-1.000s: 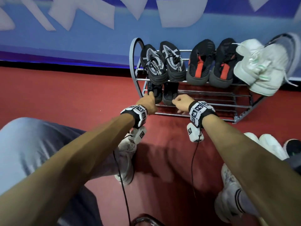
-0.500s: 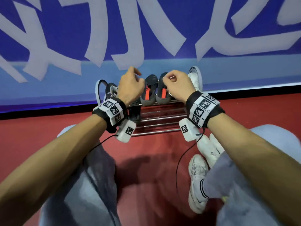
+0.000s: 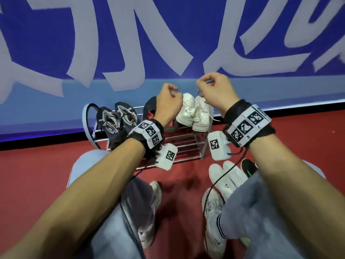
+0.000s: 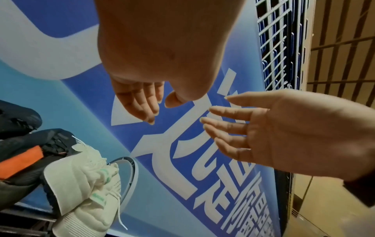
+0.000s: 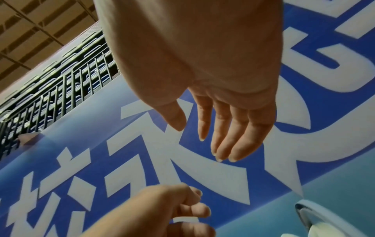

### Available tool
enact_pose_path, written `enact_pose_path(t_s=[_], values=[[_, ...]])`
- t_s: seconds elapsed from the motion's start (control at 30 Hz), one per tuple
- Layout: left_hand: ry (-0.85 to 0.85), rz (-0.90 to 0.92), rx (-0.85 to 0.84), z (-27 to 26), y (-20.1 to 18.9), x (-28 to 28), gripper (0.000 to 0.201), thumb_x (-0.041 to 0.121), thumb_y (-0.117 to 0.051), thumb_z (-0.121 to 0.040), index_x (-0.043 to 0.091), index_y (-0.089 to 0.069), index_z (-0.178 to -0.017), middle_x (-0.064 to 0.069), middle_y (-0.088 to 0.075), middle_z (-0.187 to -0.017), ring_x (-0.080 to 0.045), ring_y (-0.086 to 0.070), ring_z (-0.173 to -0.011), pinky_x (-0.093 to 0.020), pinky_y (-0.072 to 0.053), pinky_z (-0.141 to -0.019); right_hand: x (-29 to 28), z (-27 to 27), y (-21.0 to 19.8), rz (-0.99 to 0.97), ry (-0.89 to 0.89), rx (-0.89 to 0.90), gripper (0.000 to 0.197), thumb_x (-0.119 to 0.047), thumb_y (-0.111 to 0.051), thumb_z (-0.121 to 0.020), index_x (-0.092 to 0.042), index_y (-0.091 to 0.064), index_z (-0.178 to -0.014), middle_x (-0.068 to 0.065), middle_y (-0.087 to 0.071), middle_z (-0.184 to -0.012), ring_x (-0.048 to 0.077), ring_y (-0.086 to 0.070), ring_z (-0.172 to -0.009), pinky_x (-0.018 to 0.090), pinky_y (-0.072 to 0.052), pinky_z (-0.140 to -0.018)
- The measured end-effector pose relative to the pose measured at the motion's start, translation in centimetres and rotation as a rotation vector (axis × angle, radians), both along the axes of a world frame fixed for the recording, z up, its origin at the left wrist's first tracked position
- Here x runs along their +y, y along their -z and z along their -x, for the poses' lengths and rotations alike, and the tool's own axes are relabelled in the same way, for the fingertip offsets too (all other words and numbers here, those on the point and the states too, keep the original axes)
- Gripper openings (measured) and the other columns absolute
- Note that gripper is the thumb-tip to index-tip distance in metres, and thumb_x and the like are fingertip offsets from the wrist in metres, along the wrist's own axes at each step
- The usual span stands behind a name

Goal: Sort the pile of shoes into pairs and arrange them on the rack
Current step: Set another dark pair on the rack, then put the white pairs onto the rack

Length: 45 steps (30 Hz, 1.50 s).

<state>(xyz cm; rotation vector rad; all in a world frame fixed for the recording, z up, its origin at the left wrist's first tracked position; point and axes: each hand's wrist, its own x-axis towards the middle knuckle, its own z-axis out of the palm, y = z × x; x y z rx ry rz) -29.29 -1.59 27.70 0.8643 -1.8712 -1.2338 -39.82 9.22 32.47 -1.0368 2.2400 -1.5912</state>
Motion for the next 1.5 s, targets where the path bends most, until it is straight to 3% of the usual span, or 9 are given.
enact_pose_path(t_s=[0.43,0.77,0.87,0.93,1.0,1.2,1.37,1.43,1.5], values=[[0.184,0.002,-0.209,5.5,4.1,6.3,0.014,0.02,-0.053,-0.082,0.017,-0.058,-0.095,-0.003,-0.065,-0.086,-0.029,-0.066,-0.088,-0.039,-0.054,-0.081,10.1,3.3,2.0,-0.243,0.178,0.016,0.021,-0.031,-0.063,-0.089,-0.013,-0.066,-0.099,-0.002,-0.06,-0.077,0.02,-0.057,-0.073,0.034,-0.048,-0.073],[0.506,0.42,-0.651,10.6,14.6,13.5,0.036,0.023,-0.055,-0.09,0.005,-0.047,-0.12,-0.019,-0.063,-0.113,-0.039,-0.063,-0.103,-0.045,-0.053,-0.085,19.5,9.3,21.3,-0.781,0.254,-0.179,0.018,-0.033,-0.06,-0.092,-0.019,-0.061,-0.104,0.005,-0.065,-0.123,0.023,-0.058,-0.101,0.026,-0.043,-0.088],[0.549,0.465,-0.781,11.6,19.0,13.9,0.042,0.025,-0.053,-0.091,0.004,-0.044,-0.126,-0.018,-0.059,-0.121,-0.041,-0.063,-0.107,-0.047,-0.053,-0.086,22.7,10.4,26.7,-0.95,0.212,-0.111,0.033,-0.042,-0.057,-0.086,-0.022,-0.065,-0.112,-0.011,-0.04,-0.15,0.017,-0.035,-0.143,0.027,-0.024,-0.117],[0.56,0.423,-0.831,11.9,22.2,14.2,0.039,0.026,-0.053,-0.092,0.004,-0.045,-0.123,-0.02,-0.06,-0.12,-0.041,-0.062,-0.106,-0.045,-0.052,-0.083,23.6,10.9,30.1,-1.048,0.141,-0.159,0.037,-0.038,-0.058,-0.082,-0.017,-0.066,-0.111,-0.007,-0.053,-0.128,0.02,-0.044,-0.136,0.028,-0.03,-0.114],[0.574,0.355,-0.88,12.2,25.5,14.4,0.036,0.026,-0.052,-0.092,0.004,-0.045,-0.12,-0.021,-0.06,-0.118,-0.041,-0.062,-0.106,-0.044,-0.049,-0.082,23.6,11.9,33.8,-1.12,0.136,-0.227,0.031,-0.041,-0.057,-0.073,-0.017,-0.063,-0.092,0.003,-0.062,-0.103,0.027,-0.061,-0.106,0.032,-0.047,-0.094],[0.549,0.103,-0.971,11.0,35.8,14.8,0.049,0.03,-0.053,-0.092,0.003,-0.043,-0.133,-0.02,-0.064,-0.122,-0.041,-0.063,-0.109,-0.041,-0.05,-0.084,23.1,13.3,43.9,-1.081,0.185,-0.352,0.051,-0.032,-0.068,-0.085,-0.011,-0.054,-0.129,0.01,-0.059,-0.126,0.029,-0.057,-0.118,0.029,-0.043,-0.098],[0.561,-0.043,-0.991,9.9,42.1,16.5,0.041,0.033,-0.054,-0.093,0.008,-0.057,-0.125,-0.018,-0.066,-0.121,-0.039,-0.063,-0.112,-0.042,-0.051,-0.093,25.0,17.3,57.6,-1.036,0.266,-0.431,0.085,-0.085,-0.051,-0.059,-0.027,-0.057,-0.121,0.0,-0.067,-0.116,0.025,-0.064,-0.111,0.033,-0.05,-0.094],[0.57,-0.108,-0.983,9.9,43.5,17.1,0.041,0.033,-0.057,-0.092,0.008,-0.058,-0.124,-0.017,-0.066,-0.122,-0.039,-0.062,-0.114,-0.04,-0.051,-0.092,24.2,17.2,57.6,-1.061,0.284,-0.407,0.087,-0.085,-0.056,-0.059,-0.032,-0.055,-0.127,-0.002,-0.064,-0.124,0.025,-0.06,-0.116,0.041,-0.048,-0.101],[0.567,-0.175,-0.982,9.9,44.4,17.5,0.046,0.039,-0.057,-0.09,0.011,-0.057,-0.126,-0.016,-0.067,-0.122,-0.038,-0.063,-0.114,-0.036,-0.05,-0.086,22.0,15.1,51.2,-1.095,0.318,-0.383,0.1,-0.09,-0.063,-0.051,-0.034,-0.052,-0.133,-0.002,-0.059,-0.131,0.027,-0.057,-0.122,0.043,-0.045,-0.105]])
